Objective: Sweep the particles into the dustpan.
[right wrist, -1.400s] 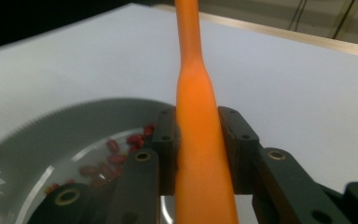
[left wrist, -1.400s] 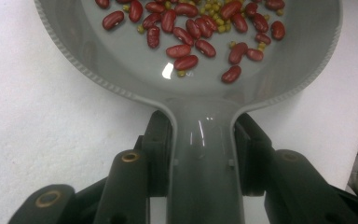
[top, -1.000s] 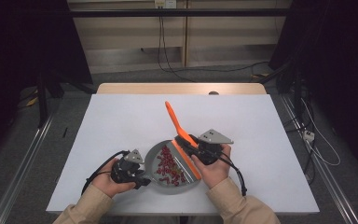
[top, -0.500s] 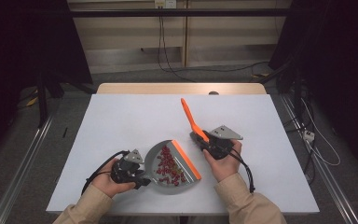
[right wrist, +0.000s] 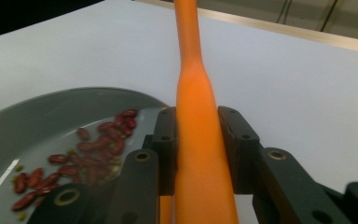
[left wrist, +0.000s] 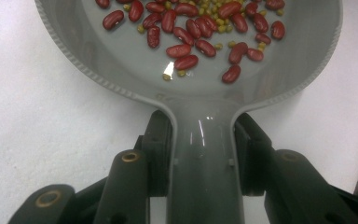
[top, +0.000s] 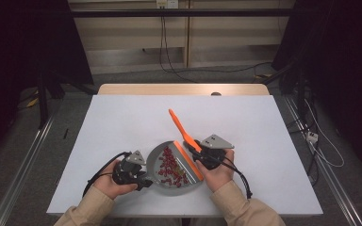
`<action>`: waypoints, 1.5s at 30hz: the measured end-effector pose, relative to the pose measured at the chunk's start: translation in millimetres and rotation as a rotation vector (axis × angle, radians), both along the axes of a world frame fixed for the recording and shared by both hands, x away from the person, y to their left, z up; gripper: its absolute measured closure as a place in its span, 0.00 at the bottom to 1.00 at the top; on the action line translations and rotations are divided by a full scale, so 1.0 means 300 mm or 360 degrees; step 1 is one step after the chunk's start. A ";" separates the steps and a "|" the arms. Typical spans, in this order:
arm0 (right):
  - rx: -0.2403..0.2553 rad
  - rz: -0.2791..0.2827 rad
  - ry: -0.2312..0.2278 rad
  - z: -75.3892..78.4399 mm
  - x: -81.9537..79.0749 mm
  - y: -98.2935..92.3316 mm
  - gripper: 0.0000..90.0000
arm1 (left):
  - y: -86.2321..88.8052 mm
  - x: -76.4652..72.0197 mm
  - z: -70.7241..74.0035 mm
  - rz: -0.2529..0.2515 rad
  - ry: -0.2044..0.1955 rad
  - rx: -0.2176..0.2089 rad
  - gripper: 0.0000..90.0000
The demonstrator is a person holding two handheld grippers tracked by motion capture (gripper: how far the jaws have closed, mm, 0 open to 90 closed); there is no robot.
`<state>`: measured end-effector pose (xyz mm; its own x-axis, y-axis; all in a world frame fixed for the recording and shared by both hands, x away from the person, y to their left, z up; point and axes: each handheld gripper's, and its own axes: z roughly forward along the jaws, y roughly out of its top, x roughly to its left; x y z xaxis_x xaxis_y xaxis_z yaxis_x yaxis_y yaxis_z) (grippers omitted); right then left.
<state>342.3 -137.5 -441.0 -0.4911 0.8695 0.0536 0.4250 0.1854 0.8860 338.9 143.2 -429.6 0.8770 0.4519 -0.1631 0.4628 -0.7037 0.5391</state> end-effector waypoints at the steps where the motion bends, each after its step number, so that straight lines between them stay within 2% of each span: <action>1: 0.0009 0.0007 0.0003 0.001 -0.003 0.010 0.78 | 0.003 0.005 0.003 -0.0035 -0.0010 0.0028 0.70; 2: 0.0010 0.0012 0.0003 0.001 -0.006 0.019 0.78 | 0.003 0.005 0.002 -0.0032 -0.0011 0.0026 0.70; 4: 0.0033 0.0032 0.0009 0.002 -0.010 0.035 0.78 | -0.003 0.000 -0.001 0.0021 0.0000 -0.0018 0.70; 5: 0.0032 0.0034 0.0008 0.003 -0.012 0.041 0.78 | 0.001 0.004 0.002 -0.0022 -0.0008 0.0015 0.70; 7: 0.0045 0.0044 -0.0013 0.006 -0.014 0.046 0.78 | 0.002 0.005 0.002 -0.0026 -0.0010 0.0017 0.70; 9: 0.0142 0.0064 -0.0008 0.016 -0.010 0.040 0.79 | 0.003 0.005 0.002 -0.0027 -0.0010 0.0022 0.70; 10: 0.0146 0.0059 -0.0003 0.023 -0.010 0.038 0.79 | 0.003 0.005 0.002 -0.0029 -0.0013 0.0023 0.70; 12: 0.0094 0.0064 -0.0026 0.028 -0.007 0.038 0.79 | 0.004 0.005 0.004 -0.0029 -0.0015 0.0028 0.70; 18: 0.0104 0.0025 -0.0016 0.031 0.028 -0.011 0.79 | 0.019 0.011 0.004 0.0047 -0.0025 0.0017 0.70; 21: 0.0079 -0.0008 0.0001 0.030 0.051 -0.041 0.78 | 0.039 0.024 0.004 0.0076 -0.0031 0.0030 0.70; 25: 0.0031 -0.0025 0.0061 0.023 0.064 -0.065 0.78 | 0.051 0.031 0.001 0.0098 -0.0029 0.0024 0.70; 27: -0.0032 -0.0011 0.0098 0.033 0.062 -0.068 0.77 | 0.050 0.029 -0.001 0.0126 -0.0020 0.0007 0.70; 28: -0.0053 -0.0008 0.0105 0.041 0.060 -0.069 0.76 | 0.052 0.032 -0.001 0.0114 -0.0022 0.0018 0.70; 32: -0.0226 0.0077 0.0221 0.079 0.065 -0.069 0.76 | 0.046 0.029 -0.001 0.0118 -0.0045 0.0027 0.69; 35: -0.0337 0.0092 0.0233 0.095 0.067 -0.068 0.78 | 0.041 0.032 -0.003 0.0116 -0.0082 0.0049 0.68; 38: -0.0363 0.0091 0.0258 0.099 0.071 -0.071 0.78 | 0.030 0.035 -0.011 0.0128 -0.0107 0.0072 0.65; 40: -0.0339 0.0082 0.0279 0.100 0.070 -0.072 0.79 | 0.020 0.035 -0.008 0.0100 -0.0122 0.0102 0.67; 41: -0.0341 0.0090 0.0285 0.101 0.070 -0.072 0.79 | 0.013 0.034 -0.011 0.0130 -0.0133 0.0097 0.68; 42: -0.0334 0.0102 0.0288 0.101 0.071 -0.073 0.79 | 0.009 0.038 -0.011 0.0111 -0.0119 0.0104 0.69; 45: -0.0253 0.0090 0.0291 0.095 0.072 -0.089 0.79 | 0.005 0.036 -0.012 0.0130 -0.0126 0.0088 0.70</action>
